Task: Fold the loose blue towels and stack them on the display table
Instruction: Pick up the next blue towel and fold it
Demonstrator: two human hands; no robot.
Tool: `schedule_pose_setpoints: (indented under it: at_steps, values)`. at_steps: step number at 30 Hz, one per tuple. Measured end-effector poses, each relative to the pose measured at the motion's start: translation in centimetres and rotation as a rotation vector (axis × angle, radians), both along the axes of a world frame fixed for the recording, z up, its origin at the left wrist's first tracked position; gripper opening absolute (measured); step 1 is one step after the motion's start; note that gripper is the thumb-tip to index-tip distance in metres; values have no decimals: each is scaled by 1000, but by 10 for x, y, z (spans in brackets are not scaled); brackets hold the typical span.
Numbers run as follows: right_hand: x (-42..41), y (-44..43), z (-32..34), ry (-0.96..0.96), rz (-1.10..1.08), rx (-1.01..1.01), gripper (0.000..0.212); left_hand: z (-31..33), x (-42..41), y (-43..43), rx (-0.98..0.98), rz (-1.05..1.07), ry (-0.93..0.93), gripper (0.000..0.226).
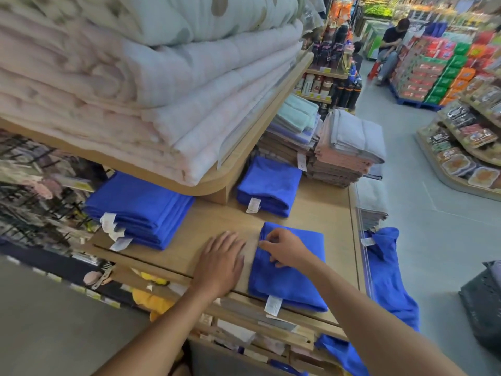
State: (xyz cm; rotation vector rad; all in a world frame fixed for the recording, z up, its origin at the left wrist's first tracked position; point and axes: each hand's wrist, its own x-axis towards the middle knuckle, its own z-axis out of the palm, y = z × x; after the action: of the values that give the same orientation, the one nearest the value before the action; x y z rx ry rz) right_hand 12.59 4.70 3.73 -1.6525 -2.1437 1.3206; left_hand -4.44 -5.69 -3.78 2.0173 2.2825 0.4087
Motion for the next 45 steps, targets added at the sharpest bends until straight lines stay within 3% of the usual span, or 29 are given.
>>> schedule_pose_setpoints:
  at_steps: [4,8,11,17,23,26,31,33,36,38,40,43,45]
  values:
    - [36,-5,1,213,-84,233,13,0,-1,4,27,-5,-131,45]
    - [83,-11,-3,63,-63,629,21,21,17,16,227,-16,-350,48]
    - [83,-17,-18,-67,77,744,41,39,61,34,265,-182,-284,51]
    - [83,-23,-57,-375,206,687,65,15,89,47,-97,-169,0,60]
    - [81,-30,-64,-376,167,800,69,4,87,47,-116,-169,-6,62]
    - [83,-32,-60,-349,113,752,71,3,86,48,-115,-167,-20,63]
    - [100,-40,-49,-321,-381,481,79,0,86,48,-56,-163,-91,64]
    - [103,-32,-39,-169,-436,256,68,-3,84,47,12,-176,-145,64]
    - [101,-19,-22,210,-490,-93,37,-8,81,44,129,-170,-233,71]
    - [100,-20,-15,380,-450,-138,27,-11,81,41,165,-92,-324,84]
    - [100,-25,-12,463,-409,-92,27,-8,81,41,153,5,-542,98]
    - [102,-28,-5,547,-352,-30,27,13,79,45,113,178,-1136,107]
    - [103,-24,9,593,-319,28,29,29,72,46,78,242,-1510,97]
